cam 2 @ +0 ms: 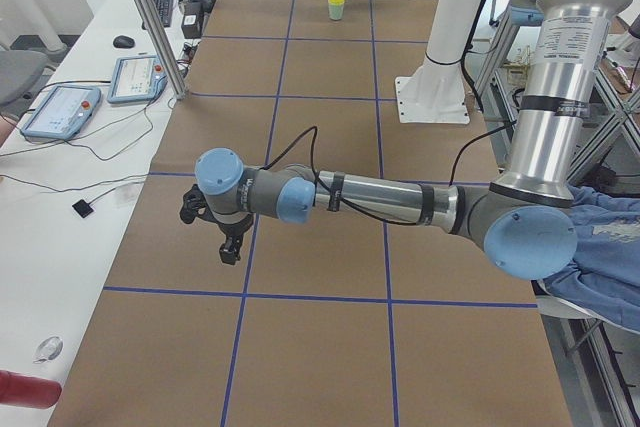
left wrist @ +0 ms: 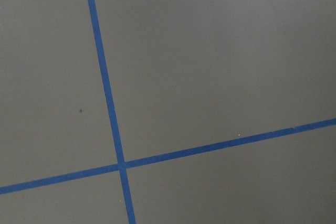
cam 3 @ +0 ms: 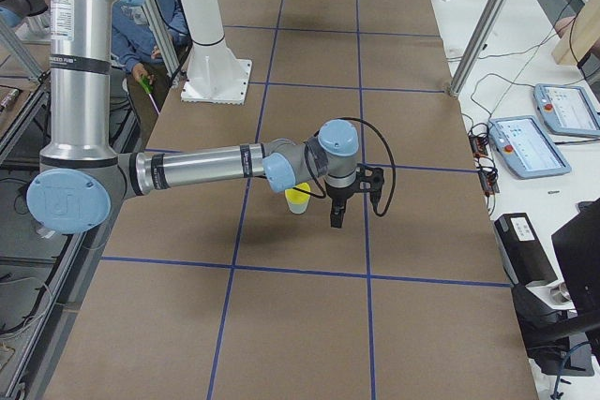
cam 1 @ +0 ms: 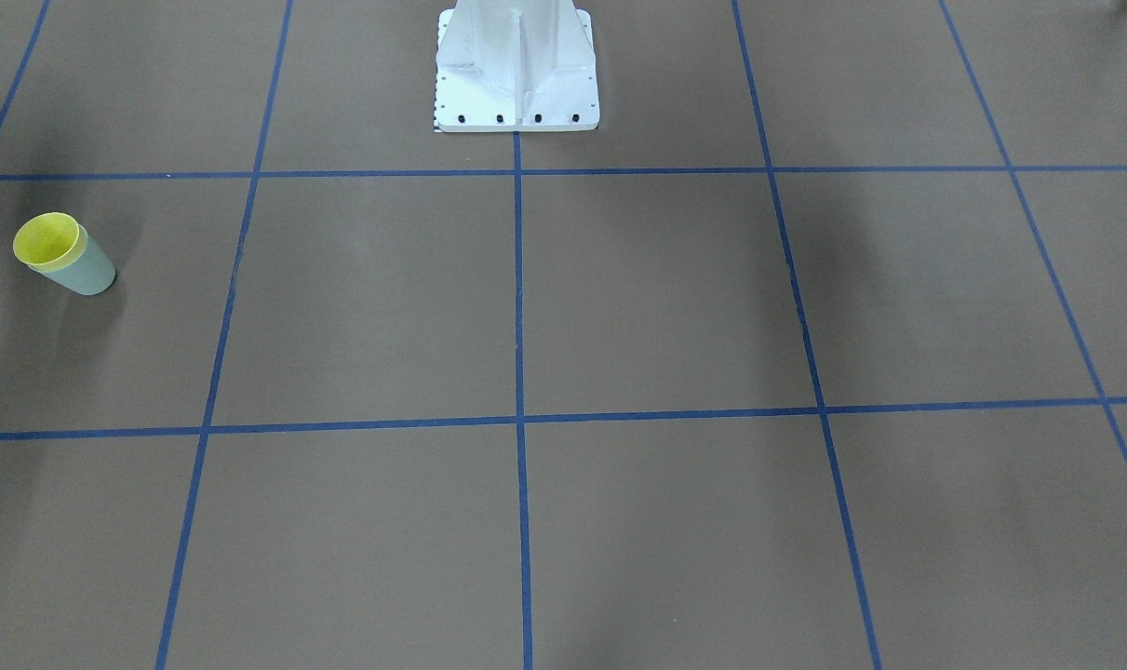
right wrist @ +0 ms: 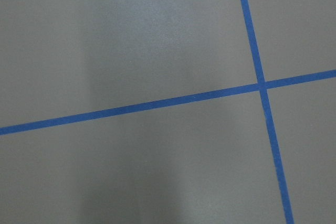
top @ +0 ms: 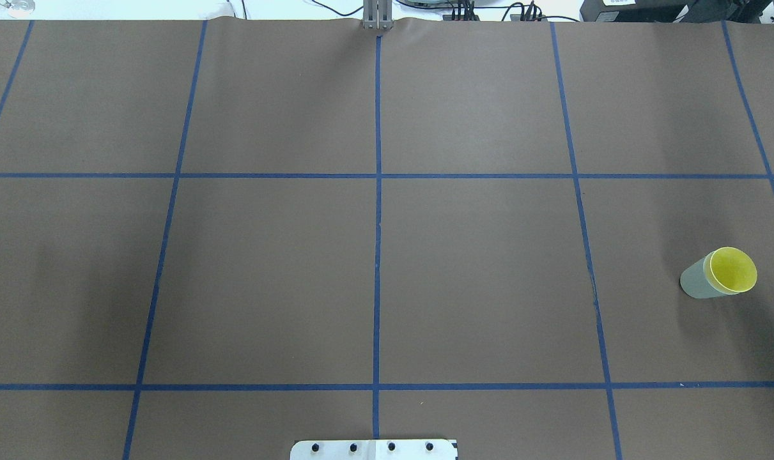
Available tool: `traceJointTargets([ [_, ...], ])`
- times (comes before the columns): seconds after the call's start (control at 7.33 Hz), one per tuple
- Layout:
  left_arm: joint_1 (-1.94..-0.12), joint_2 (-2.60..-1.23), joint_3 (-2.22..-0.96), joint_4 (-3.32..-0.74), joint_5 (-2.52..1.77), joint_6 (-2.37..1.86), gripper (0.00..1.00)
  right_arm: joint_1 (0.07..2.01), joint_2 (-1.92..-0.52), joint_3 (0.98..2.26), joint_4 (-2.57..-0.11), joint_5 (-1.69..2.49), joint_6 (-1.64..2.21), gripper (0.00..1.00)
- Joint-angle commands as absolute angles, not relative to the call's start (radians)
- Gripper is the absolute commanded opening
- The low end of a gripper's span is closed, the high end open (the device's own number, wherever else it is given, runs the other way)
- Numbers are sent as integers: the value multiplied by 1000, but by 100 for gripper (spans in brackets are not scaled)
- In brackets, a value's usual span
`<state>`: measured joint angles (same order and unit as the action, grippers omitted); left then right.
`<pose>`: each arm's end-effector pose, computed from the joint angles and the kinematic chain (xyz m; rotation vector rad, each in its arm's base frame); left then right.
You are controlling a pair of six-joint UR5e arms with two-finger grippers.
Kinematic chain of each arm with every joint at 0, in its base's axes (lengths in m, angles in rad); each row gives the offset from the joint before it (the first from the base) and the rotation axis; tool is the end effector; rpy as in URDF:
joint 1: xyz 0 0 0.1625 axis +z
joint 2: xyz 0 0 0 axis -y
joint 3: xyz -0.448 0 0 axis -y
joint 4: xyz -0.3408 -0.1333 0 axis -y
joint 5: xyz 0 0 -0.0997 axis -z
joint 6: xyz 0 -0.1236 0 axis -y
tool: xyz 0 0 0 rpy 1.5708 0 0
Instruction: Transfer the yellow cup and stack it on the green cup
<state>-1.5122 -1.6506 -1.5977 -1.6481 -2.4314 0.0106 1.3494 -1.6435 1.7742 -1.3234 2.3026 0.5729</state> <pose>-0.0110 -0.4888 0.6338 0.1520 0.8626 0.1439 -0.0454 -0.4325 0.6136 0.0533 -0.8069 0.1939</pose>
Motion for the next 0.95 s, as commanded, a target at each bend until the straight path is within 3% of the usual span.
traceJointTargets([
  [0.0, -1519, -1510, -1730, -1667, -2428, 17, 100, 1350, -1626, 1755, -1324, 2318, 565, 100],
  [0.27, -1516, -1424, -1819, -1663, -2402, 2, 100, 1350, -1608, 1752, -1319, 2319, 560, 100],
  [0.82, -1511, -1378, -1882, -1667, -2402, -64, 100, 1344, -1652, 1799, -1298, 2304, 557, 100],
])
